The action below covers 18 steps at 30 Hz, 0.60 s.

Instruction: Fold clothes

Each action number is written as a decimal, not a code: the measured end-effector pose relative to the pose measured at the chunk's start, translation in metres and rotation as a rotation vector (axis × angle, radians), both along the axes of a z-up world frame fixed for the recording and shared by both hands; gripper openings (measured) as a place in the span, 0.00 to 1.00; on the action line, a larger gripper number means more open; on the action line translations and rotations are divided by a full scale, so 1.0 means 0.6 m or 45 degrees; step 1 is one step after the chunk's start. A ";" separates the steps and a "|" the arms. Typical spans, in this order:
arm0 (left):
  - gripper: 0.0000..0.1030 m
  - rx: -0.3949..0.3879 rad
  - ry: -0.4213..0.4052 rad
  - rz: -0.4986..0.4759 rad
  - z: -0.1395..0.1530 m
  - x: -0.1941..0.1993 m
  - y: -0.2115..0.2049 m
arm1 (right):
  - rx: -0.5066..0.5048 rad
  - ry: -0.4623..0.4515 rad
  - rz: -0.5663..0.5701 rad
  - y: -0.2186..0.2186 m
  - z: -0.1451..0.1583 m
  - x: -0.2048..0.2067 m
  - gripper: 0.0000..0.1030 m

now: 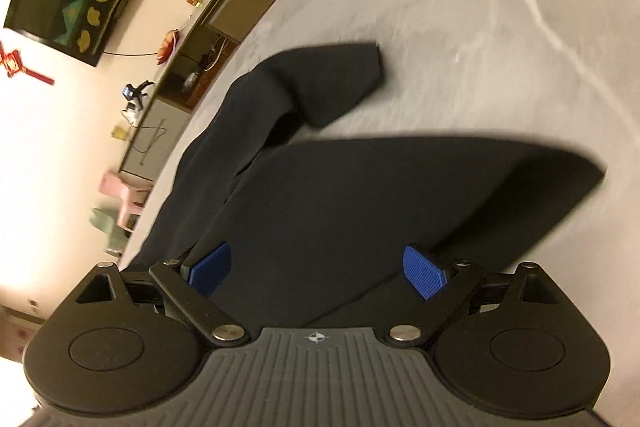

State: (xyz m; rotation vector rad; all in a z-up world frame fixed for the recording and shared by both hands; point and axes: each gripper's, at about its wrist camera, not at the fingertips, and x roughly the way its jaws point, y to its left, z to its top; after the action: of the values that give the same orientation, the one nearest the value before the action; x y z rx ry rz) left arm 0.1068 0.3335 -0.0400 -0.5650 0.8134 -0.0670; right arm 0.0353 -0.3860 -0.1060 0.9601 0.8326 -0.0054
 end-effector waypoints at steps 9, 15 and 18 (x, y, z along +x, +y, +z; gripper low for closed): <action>0.65 -0.051 0.151 -0.116 -0.052 0.025 -0.048 | -0.043 -0.021 -0.181 -0.002 -0.003 -0.029 0.91; 0.34 -0.030 0.124 -0.043 -0.061 0.075 -0.064 | -0.143 0.007 -0.242 -0.004 -0.015 0.050 0.57; 0.02 0.086 0.003 -0.038 -0.043 0.099 -0.067 | -0.296 -0.045 -0.122 0.029 -0.002 0.095 0.06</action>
State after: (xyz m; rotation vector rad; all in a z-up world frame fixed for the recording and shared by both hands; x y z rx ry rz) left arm 0.1665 0.2935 -0.0659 -0.4892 0.8238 -0.0655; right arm 0.0925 -0.3688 -0.1069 0.7779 0.7352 -0.1640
